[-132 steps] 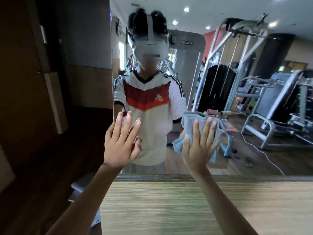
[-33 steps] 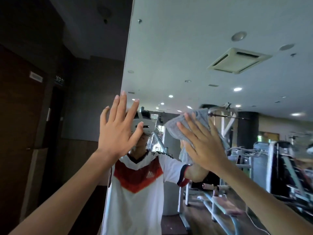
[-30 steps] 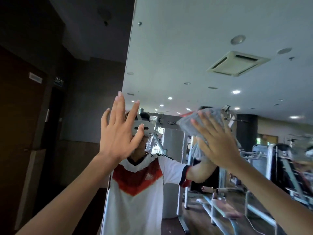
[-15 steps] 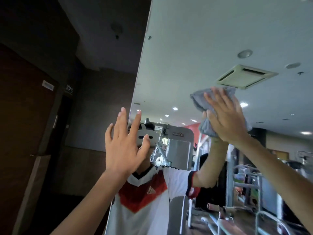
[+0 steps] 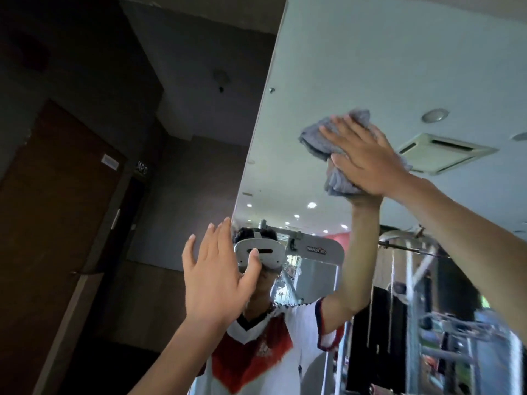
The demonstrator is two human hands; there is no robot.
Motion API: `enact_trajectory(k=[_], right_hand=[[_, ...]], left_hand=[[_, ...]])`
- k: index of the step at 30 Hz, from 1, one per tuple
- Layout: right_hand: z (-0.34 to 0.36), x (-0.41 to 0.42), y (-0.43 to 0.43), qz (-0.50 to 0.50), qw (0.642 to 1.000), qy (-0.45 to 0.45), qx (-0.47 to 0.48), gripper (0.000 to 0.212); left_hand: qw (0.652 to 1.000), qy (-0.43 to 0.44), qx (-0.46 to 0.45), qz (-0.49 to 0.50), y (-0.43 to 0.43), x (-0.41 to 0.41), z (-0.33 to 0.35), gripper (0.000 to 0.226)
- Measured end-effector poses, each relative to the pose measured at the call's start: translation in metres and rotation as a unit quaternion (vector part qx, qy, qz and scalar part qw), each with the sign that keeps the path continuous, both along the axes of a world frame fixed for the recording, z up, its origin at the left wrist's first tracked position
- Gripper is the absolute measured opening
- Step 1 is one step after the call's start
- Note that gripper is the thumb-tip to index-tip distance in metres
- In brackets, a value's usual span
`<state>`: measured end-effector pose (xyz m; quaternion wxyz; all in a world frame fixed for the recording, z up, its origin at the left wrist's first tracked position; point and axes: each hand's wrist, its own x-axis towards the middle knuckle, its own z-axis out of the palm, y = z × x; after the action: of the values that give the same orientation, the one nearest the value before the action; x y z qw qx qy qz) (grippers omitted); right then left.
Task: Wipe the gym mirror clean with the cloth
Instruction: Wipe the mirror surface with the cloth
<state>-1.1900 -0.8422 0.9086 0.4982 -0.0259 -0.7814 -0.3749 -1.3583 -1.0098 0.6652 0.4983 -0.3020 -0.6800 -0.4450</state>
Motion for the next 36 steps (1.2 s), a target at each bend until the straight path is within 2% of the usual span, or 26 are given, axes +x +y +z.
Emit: enact_trajectory(k=[2, 4, 5, 7, 9, 10, 12, 15, 17, 18, 20, 22, 24, 25, 26, 28, 30, 31, 32, 34, 36], right_hand=[[0.003, -0.026, -0.025, -0.003, 0.991, 0.115, -0.074, 0.067], [-0.015, -0.056, -0.052, -0.007, 0.982, 0.168, -0.082, 0.065], [-0.028, -0.067, -0.061, 0.003, 0.989, 0.145, -0.038, 0.064], [-0.047, -0.07, -0.065, 0.002, 0.992, -0.008, 0.126, 0.061], [-0.038, -0.051, -0.051, -0.018, 0.953, -0.162, 0.254, 0.057], [-0.027, -0.042, -0.044, -0.019, 0.945, -0.189, 0.267, 0.056], [-0.009, -0.031, -0.032, -0.023, 0.963, -0.148, 0.224, 0.057], [-0.006, -0.035, -0.032, -0.01, 0.996, 0.017, 0.083, 0.06], [-0.035, -0.057, -0.052, -0.014, 0.994, 0.111, -0.006, 0.06], [-0.055, -0.067, -0.062, -0.016, 0.991, 0.135, -0.017, 0.061], [-0.1, -0.075, -0.07, 0.002, 0.995, 0.088, 0.039, 0.062], [-0.126, -0.063, -0.06, 0.015, 0.985, -0.048, 0.168, 0.061], [-0.112, -0.042, -0.046, 0.013, 0.955, -0.171, 0.24, 0.062], [-0.099, -0.036, -0.038, 0.012, 0.955, -0.181, 0.234, 0.063], [-0.085, -0.031, -0.032, 0.016, 0.969, -0.151, 0.196, 0.064], [-0.068, -0.03, -0.03, 0.026, 0.998, -0.016, 0.059, 0.062], [-0.081, -0.049, -0.047, -0.001, 0.99, 0.131, -0.055, 0.065], [-0.097, -0.06, -0.058, -0.014, 0.984, 0.163, -0.071, 0.066], [-0.116, -0.068, -0.068, -0.008, 0.987, 0.153, -0.056, 0.067], [-0.151, -0.073, -0.071, 0.019, 0.996, 0.032, 0.086, 0.065], [-0.155, -0.054, -0.055, 0.026, 0.958, -0.148, 0.246, 0.061]], left_hand=[[1.0, 0.006, -0.004, 0.013, -0.001, -0.002, 0.001, 0.072], [1.0, 0.009, -0.012, 0.023, -0.002, -0.004, 0.002, 0.071], [0.999, 0.009, -0.012, 0.028, -0.002, -0.003, 0.0, 0.07], [0.999, 0.01, -0.014, 0.032, -0.003, -0.004, 0.002, 0.069], [1.0, 0.004, -0.005, 0.021, -0.002, -0.002, 0.001, 0.069], [1.0, 0.004, 0.003, 0.014, -0.002, -0.002, 0.001, 0.069], [1.0, 0.001, 0.01, 0.003, -0.001, 0.0, -0.001, 0.069], [1.0, -0.007, 0.013, -0.007, 0.0, -0.001, -0.003, 0.068], [1.0, -0.022, 0.013, -0.017, 0.001, -0.002, -0.002, 0.067], [0.999, -0.028, 0.017, -0.024, 0.002, -0.003, -0.001, 0.066], [0.998, -0.043, 0.025, -0.041, 0.003, -0.001, -0.006, 0.063], [0.996, -0.045, 0.034, -0.064, 0.004, 0.002, -0.014, 0.056], [0.995, -0.048, 0.041, -0.083, 0.003, 0.003, -0.023, 0.055], [0.994, -0.05, 0.041, -0.084, 0.004, 0.003, -0.027, 0.057], [0.994, -0.053, 0.04, -0.085, 0.004, 0.002, -0.031, 0.059], [0.994, -0.054, 0.043, -0.087, 0.005, 0.002, -0.035, 0.06], [0.994, -0.056, 0.043, -0.087, 0.005, 0.002, -0.037, 0.059], [0.994, -0.057, 0.041, -0.089, 0.005, 0.002, -0.039, 0.058], [0.993, -0.058, 0.038, -0.093, 0.004, 0.002, -0.044, 0.058], [0.994, -0.056, 0.035, -0.091, 0.0, 0.001, -0.053, 0.058], [0.995, -0.056, 0.03, -0.083, -0.003, 0.001, -0.064, 0.056]])
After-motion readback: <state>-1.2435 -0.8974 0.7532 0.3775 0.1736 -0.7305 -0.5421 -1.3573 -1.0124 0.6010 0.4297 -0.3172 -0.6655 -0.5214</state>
